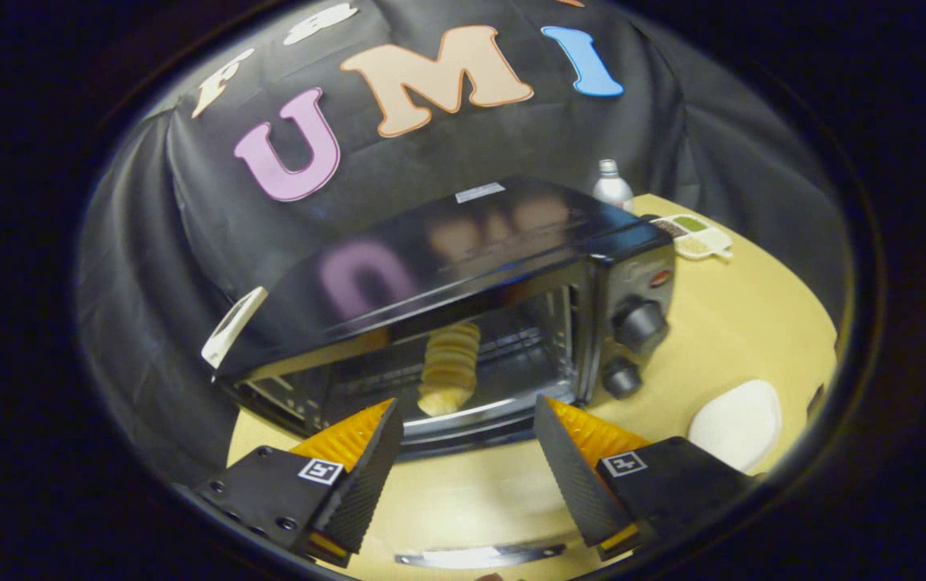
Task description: Open the toaster oven, put the food inside, and close the toaster oven door.
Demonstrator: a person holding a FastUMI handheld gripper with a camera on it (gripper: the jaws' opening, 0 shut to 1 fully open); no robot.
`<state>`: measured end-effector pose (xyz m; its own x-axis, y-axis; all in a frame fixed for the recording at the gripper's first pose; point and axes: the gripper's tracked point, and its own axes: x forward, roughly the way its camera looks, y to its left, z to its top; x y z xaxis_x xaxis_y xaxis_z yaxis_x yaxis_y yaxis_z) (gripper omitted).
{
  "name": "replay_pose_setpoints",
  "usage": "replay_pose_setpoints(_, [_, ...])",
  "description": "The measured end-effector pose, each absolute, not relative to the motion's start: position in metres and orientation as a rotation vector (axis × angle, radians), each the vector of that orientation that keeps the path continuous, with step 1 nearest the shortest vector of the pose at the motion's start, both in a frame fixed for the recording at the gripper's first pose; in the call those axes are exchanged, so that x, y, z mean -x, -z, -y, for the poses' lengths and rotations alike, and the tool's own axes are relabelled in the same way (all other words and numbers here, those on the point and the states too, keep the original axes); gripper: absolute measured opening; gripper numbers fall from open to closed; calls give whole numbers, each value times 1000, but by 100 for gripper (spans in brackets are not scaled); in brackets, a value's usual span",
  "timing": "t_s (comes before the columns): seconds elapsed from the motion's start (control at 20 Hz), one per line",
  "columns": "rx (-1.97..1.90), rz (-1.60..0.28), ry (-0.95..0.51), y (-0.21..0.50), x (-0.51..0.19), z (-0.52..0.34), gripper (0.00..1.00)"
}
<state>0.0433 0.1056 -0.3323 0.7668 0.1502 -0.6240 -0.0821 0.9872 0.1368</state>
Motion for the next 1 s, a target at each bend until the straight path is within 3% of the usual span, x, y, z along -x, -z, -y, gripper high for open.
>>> replay_pose_setpoints(0.6, [44,-907,-190,371,93,-52,100])
replay_pose_setpoints(1.0, [130,-1027,-275,416,112,-74,100])
